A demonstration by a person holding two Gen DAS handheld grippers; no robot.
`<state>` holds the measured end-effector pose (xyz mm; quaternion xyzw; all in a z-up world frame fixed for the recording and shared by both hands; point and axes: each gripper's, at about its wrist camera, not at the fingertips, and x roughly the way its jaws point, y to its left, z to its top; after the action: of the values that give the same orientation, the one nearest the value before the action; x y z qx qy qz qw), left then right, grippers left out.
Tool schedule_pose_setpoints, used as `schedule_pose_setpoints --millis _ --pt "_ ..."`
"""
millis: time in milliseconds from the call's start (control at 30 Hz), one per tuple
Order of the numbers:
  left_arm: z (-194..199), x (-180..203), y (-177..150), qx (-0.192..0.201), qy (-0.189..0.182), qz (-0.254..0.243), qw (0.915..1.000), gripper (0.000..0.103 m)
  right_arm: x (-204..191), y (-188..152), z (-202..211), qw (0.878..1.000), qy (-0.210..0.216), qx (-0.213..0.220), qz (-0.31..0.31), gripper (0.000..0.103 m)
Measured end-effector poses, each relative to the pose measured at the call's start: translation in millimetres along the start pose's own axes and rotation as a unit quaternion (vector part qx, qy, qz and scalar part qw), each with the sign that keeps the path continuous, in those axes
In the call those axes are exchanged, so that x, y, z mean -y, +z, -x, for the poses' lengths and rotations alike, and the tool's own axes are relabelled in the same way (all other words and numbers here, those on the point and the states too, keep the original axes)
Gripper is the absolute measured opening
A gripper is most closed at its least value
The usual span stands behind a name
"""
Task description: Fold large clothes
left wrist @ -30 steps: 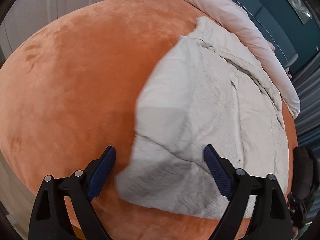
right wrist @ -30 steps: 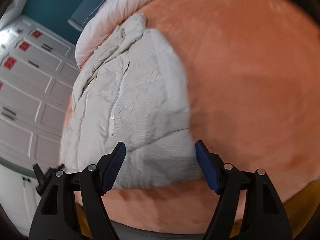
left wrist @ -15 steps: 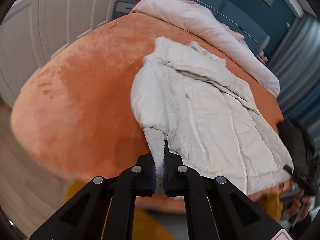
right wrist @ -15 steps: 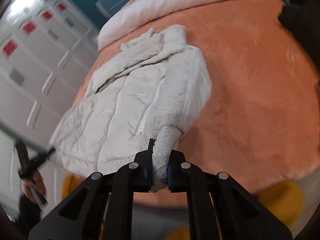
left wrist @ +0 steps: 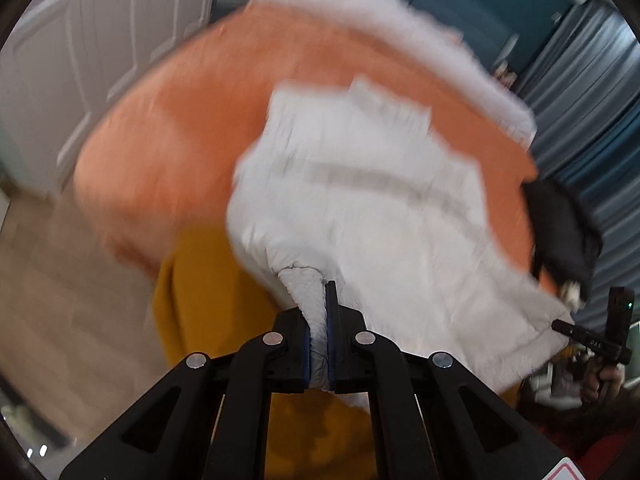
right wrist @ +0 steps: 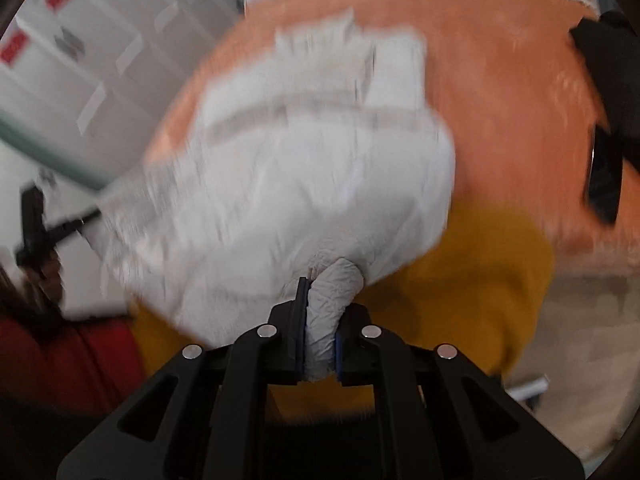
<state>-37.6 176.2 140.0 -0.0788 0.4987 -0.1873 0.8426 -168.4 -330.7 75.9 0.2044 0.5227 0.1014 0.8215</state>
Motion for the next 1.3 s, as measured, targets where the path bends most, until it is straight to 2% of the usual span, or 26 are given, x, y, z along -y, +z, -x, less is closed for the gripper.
schedule_pose_setpoints --millis 67,133,200,267,333,400,467,633,733,833,967,1067,1100,1133,1167,1200,1233,1267,1300 --pt "7.0 14.1 35.9 0.062 -0.007 -0.029 0.9976 0.005 8.0 40.7 19.7 0.997 0.02 0.068 -0.011 0.01" --pt "0.5 23.8 77.8 0.119 0.006 -0.05 0.9916 0.007 12.1 76.5 26.3 0.992 0.035 0.122 -0.018 0.01" --pt "-15.3 22.7 113.1 0.148 0.013 -0.036 0.9882 0.01 22.2 118.4 20.7 0.981 0.062 0.178 -0.048 0.011" --pt "-39.4 18.3 150.6 0.165 0.017 -0.02 0.986 0.014 42.7 156.7 7.6 0.968 0.092 0.217 -0.091 0.012" --pt "-64.6 14.1 180.2 0.165 0.019 0.005 0.9861 0.015 53.0 184.2 -12.1 0.959 0.101 0.237 -0.119 0.013" --pt "-93.4 5.9 206.4 0.165 0.026 0.032 0.9855 0.016 58.6 211.8 -35.1 0.957 0.083 0.249 -0.125 0.013" --pt "-124.5 -1.8 226.9 0.149 0.04 0.038 0.9873 0.016 63.1 228.8 -56.3 0.955 0.07 0.255 -0.132 0.014" --pt "-183.8 -11.6 249.9 0.106 0.073 0.033 0.9912 0.016 77.9 262.5 -105.6 0.95 0.07 0.253 -0.168 0.017" --pt "-215.7 -16.6 259.1 0.081 0.09 0.004 0.9926 0.017 92.4 267.7 -123.8 0.943 0.093 0.252 -0.195 0.019" --pt "-234.4 -27.0 263.4 0.058 0.082 -0.02 0.9948 0.017 109.7 268.6 -135.8 0.936 0.129 0.248 -0.213 0.022" --pt "-236.5 -40.9 266.6 0.038 0.018 -0.061 0.9973 0.019 130.8 267.0 -146.2 0.928 0.182 0.231 -0.227 0.024" --pt "-223.6 -49.8 268.1 0.023 -0.027 -0.084 0.9958 0.021 146.3 263.0 -143.3 0.917 0.24 0.221 -0.231 0.026" --pt "-216.3 -51.2 268.2 0.024 -0.028 -0.095 0.9948 0.024 149.7 261.5 -139.5 0.913 0.254 0.22 -0.229 0.027" --pt "-206.8 -54.4 267.3 0.033 -0.019 -0.106 0.9936 0.03 151.6 259.6 -134.0 0.912 0.262 0.22 -0.226 0.03" --pt "-195.4 -58.1 266.6 0.055 0.017 -0.117 0.9915 0.056 153.6 256.9 -125.0 0.911 0.266 0.225 -0.219 0.033" --pt "-181.7 -62.8 266.0 0.086 0.058 -0.124 0.9868 0.067 154.7 253.9 -113.7 0.911 0.263 0.236 -0.214 0.049" --pt "-172.6 -67.3 265.5 0.105 0.075 -0.127 0.9835 0.072 156.1 248.3 -101.4 0.908 0.259 0.252 -0.213 0.059" --pt "-158.9 -75.3 266.1 0.123 0.094 -0.127 0.9798 0.072 160.2 241.4 -85.1 0.902 0.252 0.278 -0.213 0.059" --pt "-150.9 -80.3 267.8 0.127 0.105 -0.117 0.9793 0.072 161.3 237.9 -75.2 0.901 0.239 0.292 -0.213 0.059"
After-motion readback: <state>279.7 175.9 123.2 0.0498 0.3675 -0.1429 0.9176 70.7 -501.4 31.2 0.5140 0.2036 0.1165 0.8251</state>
